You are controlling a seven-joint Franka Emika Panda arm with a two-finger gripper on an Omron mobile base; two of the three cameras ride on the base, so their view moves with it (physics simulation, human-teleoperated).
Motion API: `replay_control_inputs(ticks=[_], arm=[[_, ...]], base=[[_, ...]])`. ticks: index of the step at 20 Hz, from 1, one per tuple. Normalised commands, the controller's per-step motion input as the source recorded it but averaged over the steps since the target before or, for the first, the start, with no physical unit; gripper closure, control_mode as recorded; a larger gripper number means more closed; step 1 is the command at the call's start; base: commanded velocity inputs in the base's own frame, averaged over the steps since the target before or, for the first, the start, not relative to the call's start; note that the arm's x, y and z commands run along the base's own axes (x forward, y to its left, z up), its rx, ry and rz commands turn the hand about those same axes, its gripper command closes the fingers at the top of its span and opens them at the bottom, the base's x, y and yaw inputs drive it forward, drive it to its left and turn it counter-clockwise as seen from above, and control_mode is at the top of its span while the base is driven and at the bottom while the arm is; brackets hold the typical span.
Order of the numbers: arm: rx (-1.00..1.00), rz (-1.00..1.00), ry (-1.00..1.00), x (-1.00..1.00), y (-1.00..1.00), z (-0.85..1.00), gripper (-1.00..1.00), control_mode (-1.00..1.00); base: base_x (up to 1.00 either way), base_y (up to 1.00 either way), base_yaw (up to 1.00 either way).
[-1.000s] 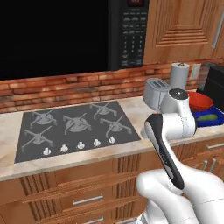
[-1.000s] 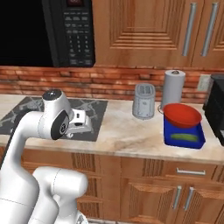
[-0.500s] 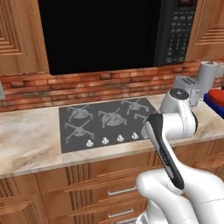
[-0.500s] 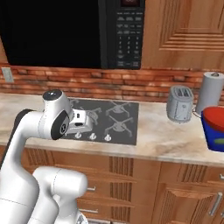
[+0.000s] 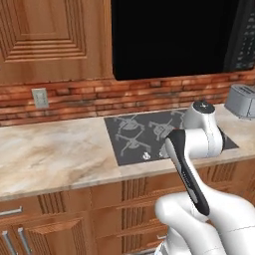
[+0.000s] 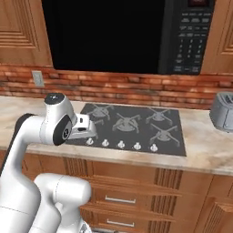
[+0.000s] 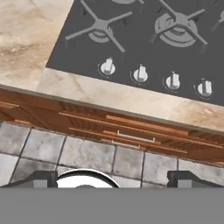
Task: Place the two vegetables and bowl onto the tray for setting up a vegetable dip station.
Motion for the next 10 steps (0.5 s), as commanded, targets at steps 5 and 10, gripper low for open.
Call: replay_control_inputs(ticks=[5, 10], arm=[[0.0, 0.0, 0.0, 0.0, 0.0, 0.0, -1.0, 1.0], [0.0, 0.0, 0.0, 0.0, 0.0, 0.0, -1.0, 1.0]], base=[[0.03, 0.74, 0.01], [0.05, 0.72, 0.01]])
